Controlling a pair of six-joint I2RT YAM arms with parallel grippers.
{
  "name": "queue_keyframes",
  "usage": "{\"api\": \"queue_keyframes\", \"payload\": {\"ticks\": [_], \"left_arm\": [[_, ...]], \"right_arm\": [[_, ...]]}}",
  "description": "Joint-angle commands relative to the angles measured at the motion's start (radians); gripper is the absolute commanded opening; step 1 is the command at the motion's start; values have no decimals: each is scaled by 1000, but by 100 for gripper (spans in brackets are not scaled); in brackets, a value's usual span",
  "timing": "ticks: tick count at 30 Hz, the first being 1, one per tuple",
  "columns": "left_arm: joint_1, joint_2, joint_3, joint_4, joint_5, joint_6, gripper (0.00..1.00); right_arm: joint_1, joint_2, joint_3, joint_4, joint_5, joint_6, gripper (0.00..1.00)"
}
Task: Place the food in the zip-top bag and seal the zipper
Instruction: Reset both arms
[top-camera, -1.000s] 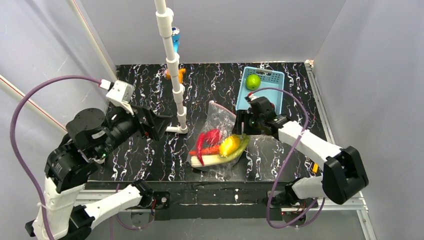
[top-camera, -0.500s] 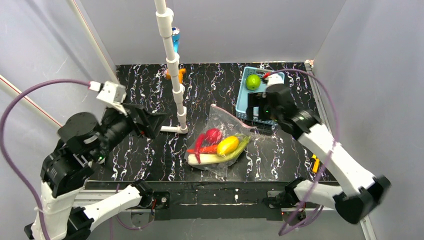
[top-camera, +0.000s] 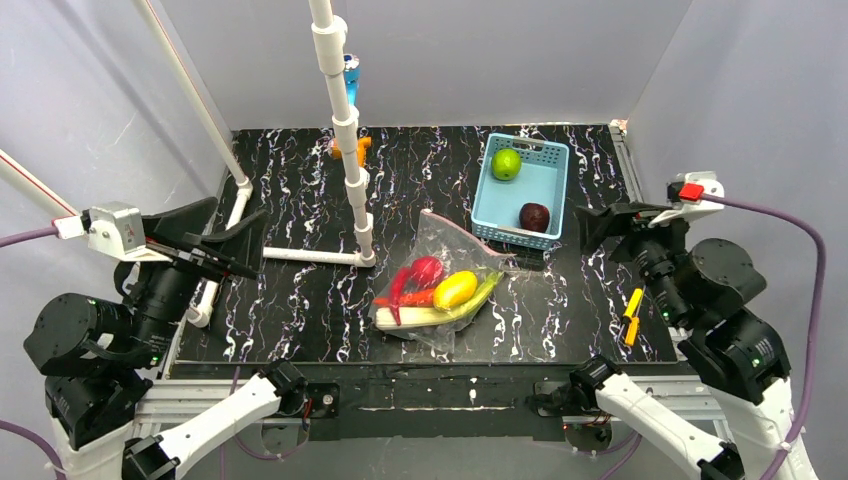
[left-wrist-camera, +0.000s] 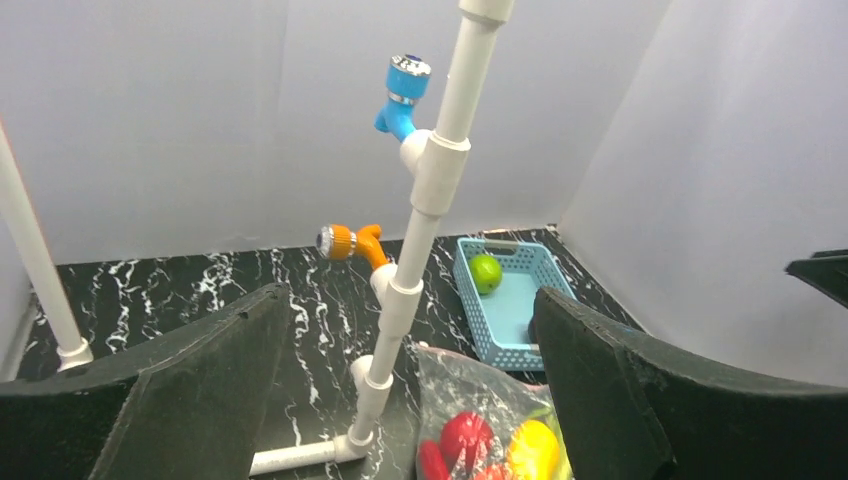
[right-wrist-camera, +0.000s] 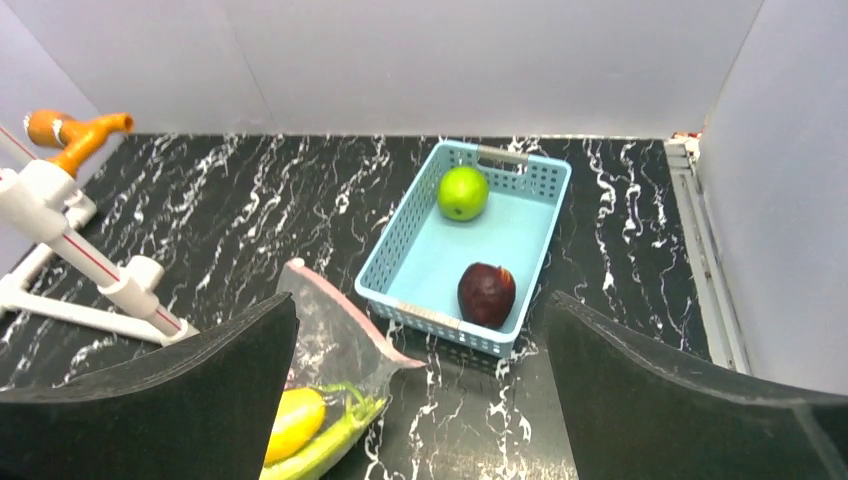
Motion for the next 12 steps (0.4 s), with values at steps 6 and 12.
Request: {"api": "queue_keyframes", "payload": {"ticks": [6, 12], "left_arm": [[5, 15, -30, 67, -54, 58, 92], [4, 17, -39, 69, -53, 50, 92]], "right_arm": [[-1, -13, 93, 32, 66, 7, 98], [0, -56, 26, 82, 151, 36, 98]]}}
